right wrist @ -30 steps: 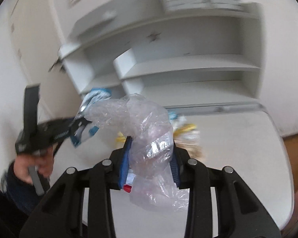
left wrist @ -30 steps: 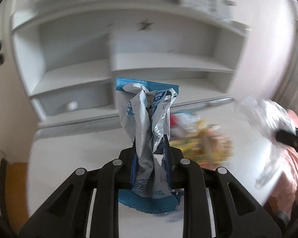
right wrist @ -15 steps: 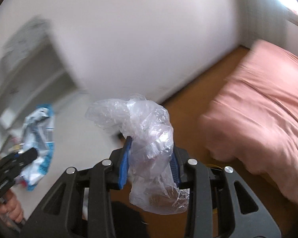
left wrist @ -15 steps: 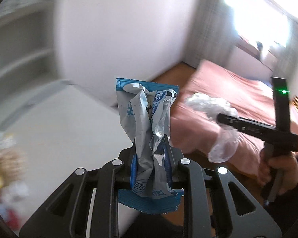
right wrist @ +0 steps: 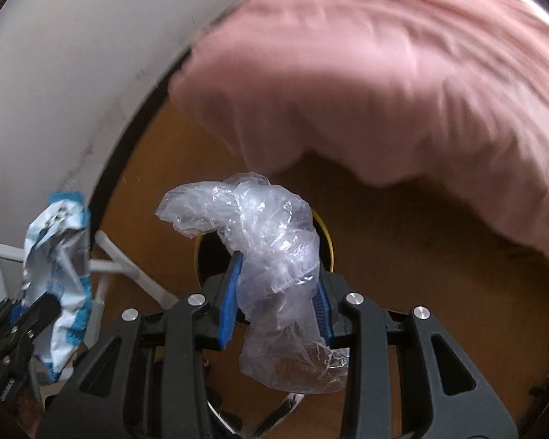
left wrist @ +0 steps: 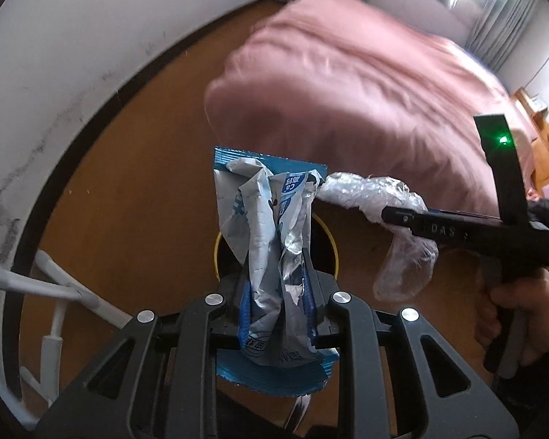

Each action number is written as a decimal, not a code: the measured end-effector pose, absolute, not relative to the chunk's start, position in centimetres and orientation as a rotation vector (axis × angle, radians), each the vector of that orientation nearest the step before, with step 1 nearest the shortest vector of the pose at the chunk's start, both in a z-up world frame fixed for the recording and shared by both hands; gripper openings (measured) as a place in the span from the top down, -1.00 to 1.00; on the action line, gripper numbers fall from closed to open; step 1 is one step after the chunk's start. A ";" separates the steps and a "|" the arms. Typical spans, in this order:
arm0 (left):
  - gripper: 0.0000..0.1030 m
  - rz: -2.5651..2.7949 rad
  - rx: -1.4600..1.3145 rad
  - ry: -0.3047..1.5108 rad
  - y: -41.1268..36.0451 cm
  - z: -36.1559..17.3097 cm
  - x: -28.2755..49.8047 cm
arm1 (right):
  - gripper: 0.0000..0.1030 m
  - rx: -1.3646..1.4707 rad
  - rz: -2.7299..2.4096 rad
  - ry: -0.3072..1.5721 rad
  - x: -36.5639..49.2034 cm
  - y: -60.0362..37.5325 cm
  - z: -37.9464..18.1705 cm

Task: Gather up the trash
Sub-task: 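Carry both items over the black bin and open both tools to drop them, then grasp the crumpled foil wrapper with the left tool while the right tool grasps the white bottle cap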

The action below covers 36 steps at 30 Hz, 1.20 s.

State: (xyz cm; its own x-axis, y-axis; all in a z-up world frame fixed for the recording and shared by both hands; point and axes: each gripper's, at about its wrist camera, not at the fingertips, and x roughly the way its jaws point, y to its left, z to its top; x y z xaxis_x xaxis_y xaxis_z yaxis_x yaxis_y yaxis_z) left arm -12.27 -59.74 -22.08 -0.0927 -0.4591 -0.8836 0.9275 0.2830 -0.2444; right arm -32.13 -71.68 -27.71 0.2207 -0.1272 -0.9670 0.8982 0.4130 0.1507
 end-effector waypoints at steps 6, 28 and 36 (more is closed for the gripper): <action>0.58 -1.240 0.621 1.218 -62.3 -27.8 -13.6 | 0.31 0.913 -0.835 1.187 -32.2 -71.8 -32.4; -0.53 -1.231 0.584 1.175 -62.1 -26.2 -12.8 | -0.42 0.952 -0.836 1.083 -31.6 -74.3 -31.7; -0.71 -1.287 0.581 1.039 -58.8 -16.8 -15.2 | -0.54 0.821 -0.878 0.962 -31.8 -72.4 -22.9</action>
State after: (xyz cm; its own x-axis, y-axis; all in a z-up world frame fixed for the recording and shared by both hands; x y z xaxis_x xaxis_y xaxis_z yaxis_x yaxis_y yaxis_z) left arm -15.17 -58.78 -16.84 -0.0517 -0.4903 -0.8700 0.9541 0.2332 -0.1881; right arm -31.81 -72.45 -22.93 0.3071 -0.2474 -0.9189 0.8925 0.4100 0.1879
